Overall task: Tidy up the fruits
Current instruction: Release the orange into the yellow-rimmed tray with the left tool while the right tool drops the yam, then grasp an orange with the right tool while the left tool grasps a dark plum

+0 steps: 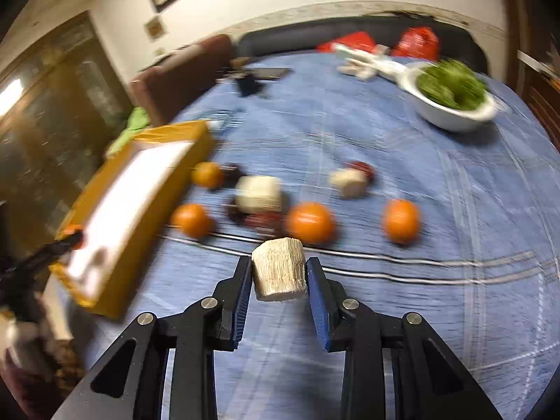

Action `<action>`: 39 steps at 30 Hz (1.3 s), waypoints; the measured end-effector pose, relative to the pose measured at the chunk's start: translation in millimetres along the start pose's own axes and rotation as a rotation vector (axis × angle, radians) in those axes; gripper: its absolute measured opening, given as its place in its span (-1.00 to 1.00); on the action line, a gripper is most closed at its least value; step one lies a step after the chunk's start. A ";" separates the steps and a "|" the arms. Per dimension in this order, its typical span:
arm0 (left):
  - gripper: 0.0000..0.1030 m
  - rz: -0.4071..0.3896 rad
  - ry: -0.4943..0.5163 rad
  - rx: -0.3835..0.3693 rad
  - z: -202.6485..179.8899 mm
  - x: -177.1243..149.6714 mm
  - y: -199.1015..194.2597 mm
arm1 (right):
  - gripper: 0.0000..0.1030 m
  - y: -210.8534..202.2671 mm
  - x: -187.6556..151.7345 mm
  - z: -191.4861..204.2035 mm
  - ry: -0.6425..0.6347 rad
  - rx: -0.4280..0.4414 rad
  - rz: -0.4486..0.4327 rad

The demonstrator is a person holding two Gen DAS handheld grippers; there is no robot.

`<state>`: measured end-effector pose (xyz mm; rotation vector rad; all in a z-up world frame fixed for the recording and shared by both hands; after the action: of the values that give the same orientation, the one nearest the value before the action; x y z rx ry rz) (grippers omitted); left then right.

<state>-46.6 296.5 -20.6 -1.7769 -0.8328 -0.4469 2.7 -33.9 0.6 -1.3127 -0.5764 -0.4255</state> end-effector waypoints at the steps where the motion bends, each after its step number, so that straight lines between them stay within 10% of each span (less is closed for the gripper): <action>1: -0.38 -0.001 -0.014 0.005 5.6 0.0 -0.1 | -0.32 -2.8 1.8 16.4 -0.025 0.025 -0.001; 11: -0.21 -0.062 -0.133 -0.016 42.3 9.7 -32.9 | -0.31 12.2 2.8 189.8 -0.247 0.265 0.056; 15: 0.16 -0.109 -0.164 -0.019 56.2 14.0 -50.3 | -0.31 31.2 -11.9 225.2 -0.327 0.254 0.091; 23: 0.22 -0.147 -0.184 -0.082 53.5 22.7 -66.3 | -0.18 44.4 -23.5 254.1 -0.373 0.259 0.098; 31: 0.37 -0.183 -0.147 -0.105 29.5 28.7 -86.1 | 0.02 5.8 -0.2 201.3 -0.271 0.238 0.004; 39: 0.49 -0.132 0.003 -0.176 -43.5 21.6 -71.3 | 0.15 -14.8 19.6 17.8 0.010 0.010 -0.051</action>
<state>-79.3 276.1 56.6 -1.8880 -0.9354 -0.6257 6.5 -19.2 26.7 -1.2876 -0.6041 -0.4705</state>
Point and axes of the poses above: each gripper's, at about its wrist camera, not at the fingertips, and y roughly the way its jaws point, z to its left, x to its top, the point moved 9 cm from there along y, roughly the way its jaws point, and after that the axes turned 10 degrees about -x, right-handed, at the moved point
